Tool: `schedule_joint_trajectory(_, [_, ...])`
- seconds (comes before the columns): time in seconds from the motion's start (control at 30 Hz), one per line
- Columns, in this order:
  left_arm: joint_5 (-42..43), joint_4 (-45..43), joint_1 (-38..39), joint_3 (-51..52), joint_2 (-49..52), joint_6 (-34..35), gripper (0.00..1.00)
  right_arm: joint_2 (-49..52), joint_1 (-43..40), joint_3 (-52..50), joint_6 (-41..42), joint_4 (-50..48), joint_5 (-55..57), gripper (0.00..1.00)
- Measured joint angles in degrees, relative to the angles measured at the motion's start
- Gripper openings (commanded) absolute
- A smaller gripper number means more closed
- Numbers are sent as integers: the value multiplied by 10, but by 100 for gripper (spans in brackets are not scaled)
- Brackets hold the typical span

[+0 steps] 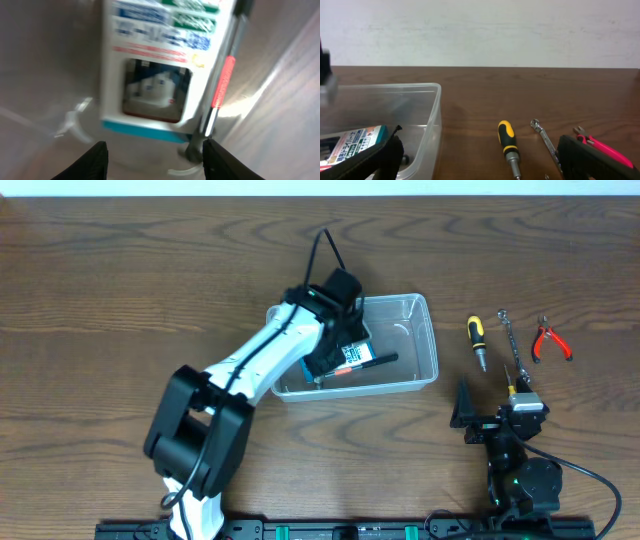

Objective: Pack container
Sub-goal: 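Release the screwdriver and raise the left arm back to rest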

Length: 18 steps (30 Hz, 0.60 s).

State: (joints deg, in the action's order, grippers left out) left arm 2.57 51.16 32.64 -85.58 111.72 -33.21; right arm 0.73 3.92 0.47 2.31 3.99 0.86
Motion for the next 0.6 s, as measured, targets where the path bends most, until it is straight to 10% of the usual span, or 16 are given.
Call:
schedule_joint_trajectory(0.5, [-54, -3, -45, -32, -45, 25, 52, 0, 0, 0, 0, 0, 0, 99])
schedule_joint_trajectory(0.6, [-73, -3, -65, -33, -45, 61, 68, 0, 0, 0, 0, 0, 0, 99])
